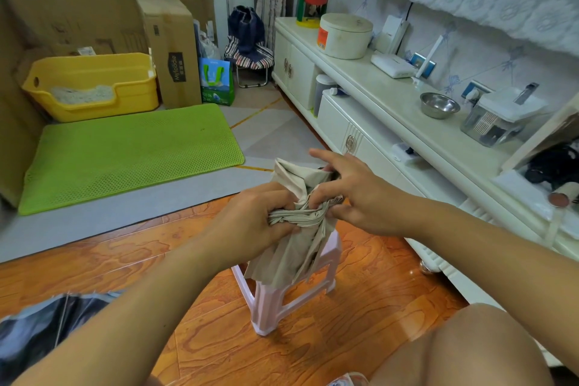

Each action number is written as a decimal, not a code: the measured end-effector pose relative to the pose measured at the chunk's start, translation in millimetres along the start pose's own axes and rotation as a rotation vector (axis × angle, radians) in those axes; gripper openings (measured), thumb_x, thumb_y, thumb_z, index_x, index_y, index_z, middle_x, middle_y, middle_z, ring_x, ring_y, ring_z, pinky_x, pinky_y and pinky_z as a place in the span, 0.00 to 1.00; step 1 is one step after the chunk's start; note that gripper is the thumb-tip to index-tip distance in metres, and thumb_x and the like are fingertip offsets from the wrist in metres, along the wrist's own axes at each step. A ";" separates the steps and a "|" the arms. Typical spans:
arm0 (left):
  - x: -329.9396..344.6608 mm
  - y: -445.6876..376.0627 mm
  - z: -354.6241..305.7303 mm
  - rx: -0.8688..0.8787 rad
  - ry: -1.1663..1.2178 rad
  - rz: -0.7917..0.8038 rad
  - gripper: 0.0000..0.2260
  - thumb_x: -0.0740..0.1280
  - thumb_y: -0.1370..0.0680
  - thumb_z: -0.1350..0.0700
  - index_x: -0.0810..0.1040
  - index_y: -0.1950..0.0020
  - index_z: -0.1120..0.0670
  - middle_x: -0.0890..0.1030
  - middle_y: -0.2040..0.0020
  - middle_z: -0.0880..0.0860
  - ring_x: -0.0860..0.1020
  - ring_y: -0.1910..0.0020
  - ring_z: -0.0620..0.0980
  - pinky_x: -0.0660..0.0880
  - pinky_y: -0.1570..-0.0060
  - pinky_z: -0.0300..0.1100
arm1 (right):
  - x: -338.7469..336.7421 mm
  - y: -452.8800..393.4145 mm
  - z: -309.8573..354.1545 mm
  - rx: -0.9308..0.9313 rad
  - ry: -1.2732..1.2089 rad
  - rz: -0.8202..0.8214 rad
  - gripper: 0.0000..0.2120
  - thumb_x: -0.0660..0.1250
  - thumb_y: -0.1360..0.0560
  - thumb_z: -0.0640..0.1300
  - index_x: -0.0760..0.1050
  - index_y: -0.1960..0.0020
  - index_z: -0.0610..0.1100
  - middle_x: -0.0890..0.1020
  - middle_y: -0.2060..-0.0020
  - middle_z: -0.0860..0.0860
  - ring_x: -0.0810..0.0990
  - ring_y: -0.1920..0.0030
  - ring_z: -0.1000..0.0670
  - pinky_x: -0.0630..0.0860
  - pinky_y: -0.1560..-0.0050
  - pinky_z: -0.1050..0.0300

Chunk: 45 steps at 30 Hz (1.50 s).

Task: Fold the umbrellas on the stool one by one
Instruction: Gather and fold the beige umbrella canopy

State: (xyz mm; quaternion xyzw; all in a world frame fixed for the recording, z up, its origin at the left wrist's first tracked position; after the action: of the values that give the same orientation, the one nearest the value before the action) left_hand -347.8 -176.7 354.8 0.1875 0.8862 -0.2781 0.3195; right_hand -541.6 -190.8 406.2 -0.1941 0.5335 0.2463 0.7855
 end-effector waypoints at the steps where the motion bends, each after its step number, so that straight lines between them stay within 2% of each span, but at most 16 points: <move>1: 0.4 0.2 -0.5 0.000 -0.001 -0.004 0.07 0.73 0.27 0.50 0.77 0.53 0.43 0.80 0.47 0.44 0.80 0.49 0.47 0.77 0.52 0.52 | -1.9 -1.1 -0.5 0.008 0.010 0.014 0.17 0.73 0.25 0.39 0.83 0.46 0.61 0.56 0.19 0.50 0.58 0.23 0.48 0.43 0.20 0.41; 4: 1.9 0.4 -0.9 0.002 0.004 -0.001 0.06 0.73 0.26 0.51 0.77 0.53 0.45 0.78 0.46 0.44 0.79 0.49 0.48 0.76 0.52 0.52 | -4.9 -3.2 1.0 -0.006 0.030 0.043 0.16 0.74 0.25 0.41 0.84 0.45 0.62 0.60 0.21 0.52 0.63 0.24 0.49 0.44 0.20 0.43; 6: 3.7 0.6 -1.4 0.005 0.018 0.006 0.07 0.74 0.26 0.52 0.77 0.54 0.47 0.77 0.44 0.44 0.78 0.48 0.47 0.76 0.50 0.52 | -4.0 -1.9 2.7 -0.041 0.024 0.020 0.16 0.75 0.26 0.39 0.85 0.47 0.59 0.65 0.25 0.53 0.70 0.32 0.49 0.59 0.23 0.41; 7: 4.4 0.6 -1.4 0.004 0.025 0.009 0.07 0.75 0.26 0.52 0.77 0.55 0.48 0.76 0.42 0.44 0.78 0.47 0.47 0.76 0.49 0.51 | -3.0 -0.9 3.6 -0.065 0.028 -0.001 0.16 0.75 0.27 0.38 0.85 0.47 0.58 0.67 0.27 0.53 0.72 0.37 0.48 0.67 0.29 0.41; 9: 5.0 0.4 -1.9 -0.005 0.025 0.020 0.07 0.75 0.25 0.53 0.77 0.56 0.49 0.75 0.36 0.44 0.78 0.45 0.47 0.76 0.47 0.50 | -0.9 1.3 3.7 -0.104 0.029 -0.033 0.18 0.74 0.27 0.34 0.86 0.48 0.56 0.69 0.30 0.52 0.73 0.41 0.48 0.73 0.37 0.43; 13: 4.4 0.0 -4.7 -0.001 0.015 -0.006 0.07 0.76 0.26 0.54 0.78 0.55 0.51 0.79 0.36 0.43 0.79 0.41 0.44 0.76 0.45 0.47 | 3.4 3.8 5.4 -0.139 -0.024 -0.080 0.20 0.68 0.28 0.28 0.84 0.48 0.51 0.69 0.31 0.51 0.75 0.42 0.51 0.76 0.41 0.46; 18: 3.4 -3.7 0.5 -0.098 0.087 -0.078 0.10 0.77 0.27 0.58 0.78 0.57 0.47 0.83 0.44 0.41 0.80 0.47 0.42 0.77 0.48 0.48 | 1.3 -1.7 4.2 -0.076 -0.125 -0.146 0.24 0.71 0.31 0.29 0.74 0.40 0.49 0.71 0.37 0.53 0.75 0.39 0.52 0.77 0.42 0.47; 22: 7.1 -5.4 -2.7 -0.042 0.103 -0.101 0.07 0.76 0.27 0.62 0.79 0.57 0.55 0.80 0.43 0.47 0.79 0.45 0.44 0.74 0.47 0.40 | 2.7 -6.8 4.9 -0.104 -0.127 -0.149 0.26 0.70 0.32 0.30 0.73 0.40 0.50 0.72 0.42 0.54 0.76 0.42 0.50 0.77 0.44 0.45; 25: 6.8 -5.3 -3.0 -0.043 0.069 -0.134 0.08 0.75 0.28 0.65 0.78 0.58 0.55 0.81 0.43 0.46 0.79 0.46 0.43 0.73 0.49 0.39 | 3.7 -7.1 5.6 -0.104 -0.125 -0.145 0.26 0.70 0.32 0.30 0.73 0.39 0.51 0.73 0.44 0.55 0.76 0.44 0.51 0.76 0.45 0.45; 30: 5.2 -4.3 -2.9 -0.052 0.064 -0.163 0.08 0.75 0.28 0.63 0.78 0.58 0.53 0.82 0.40 0.45 0.79 0.42 0.47 0.75 0.45 0.45 | 5.9 -4.7 3.9 -0.044 -0.132 -0.097 0.34 0.69 0.29 0.29 0.72 0.28 0.51 0.72 0.36 0.52 0.74 0.35 0.52 0.74 0.36 0.50; 33: 7.2 -3.1 -3.5 -0.056 0.049 -0.143 0.08 0.76 0.27 0.63 0.79 0.57 0.53 0.81 0.39 0.43 0.78 0.41 0.47 0.74 0.45 0.45 | 2.3 -5.6 4.5 0.025 -0.118 -0.012 0.37 0.69 0.27 0.30 0.68 0.23 0.54 0.64 0.25 0.51 0.67 0.26 0.52 0.68 0.29 0.58; 36: 10.6 -2.2 -6.9 -0.027 0.027 -0.137 0.07 0.74 0.27 0.63 0.78 0.57 0.53 0.80 0.38 0.42 0.77 0.41 0.45 0.72 0.45 0.39 | -3.5 -9.7 5.1 0.115 -0.048 0.039 0.34 0.68 0.25 0.32 0.69 0.26 0.60 0.52 0.18 0.49 0.64 0.22 0.49 0.65 0.35 0.66; 38: 12.4 -2.9 -10.6 -0.003 0.015 -0.147 0.05 0.73 0.27 0.60 0.78 0.56 0.54 0.77 0.38 0.40 0.76 0.39 0.43 0.69 0.43 0.32 | -3.5 -13.4 4.2 0.206 -0.016 0.059 0.34 0.66 0.25 0.31 0.71 0.27 0.62 0.49 0.17 0.46 0.62 0.21 0.46 0.65 0.35 0.64; 40: 13.9 -4.2 -13.8 0.021 -0.002 -0.149 0.04 0.71 0.28 0.59 0.78 0.56 0.55 0.77 0.38 0.40 0.75 0.41 0.39 0.66 0.44 0.28 | -1.2 -16.1 4.2 0.267 -0.015 0.083 0.35 0.64 0.25 0.30 0.70 0.27 0.63 0.56 0.19 0.44 0.60 0.20 0.45 0.63 0.29 0.58; 43: 17.5 -4.9 -17.1 0.051 -0.033 -0.129 0.06 0.72 0.28 0.62 0.77 0.56 0.54 0.76 0.36 0.40 0.69 0.43 0.27 0.61 0.44 0.22 | -0.6 -18.1 7.7 0.252 -0.005 0.086 0.33 0.64 0.25 0.31 0.71 0.26 0.58 0.73 0.27 0.48 0.67 0.25 0.49 0.62 0.30 0.61; 45: 19.1 -4.6 -17.9 0.046 -0.026 -0.126 0.07 0.73 0.27 0.64 0.77 0.56 0.55 0.76 0.35 0.39 0.73 0.45 0.32 0.62 0.46 0.22 | -2.3 -17.6 9.6 0.274 -0.008 0.090 0.30 0.63 0.26 0.30 0.76 0.29 0.52 0.79 0.33 0.49 0.74 0.31 0.48 0.69 0.31 0.58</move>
State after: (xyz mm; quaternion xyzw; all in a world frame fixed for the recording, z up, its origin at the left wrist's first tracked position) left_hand -372.3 -166.3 355.1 0.1351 0.8855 -0.3201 0.3083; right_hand -524.8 -199.8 412.5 -0.0599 0.5673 0.2071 0.7948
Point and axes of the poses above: each hand's wrist, its own y-axis away from the middle knuckle, its own x-axis out of the palm, z = x × y, the point moved 4 cm from there along -y, towards the middle knuckle
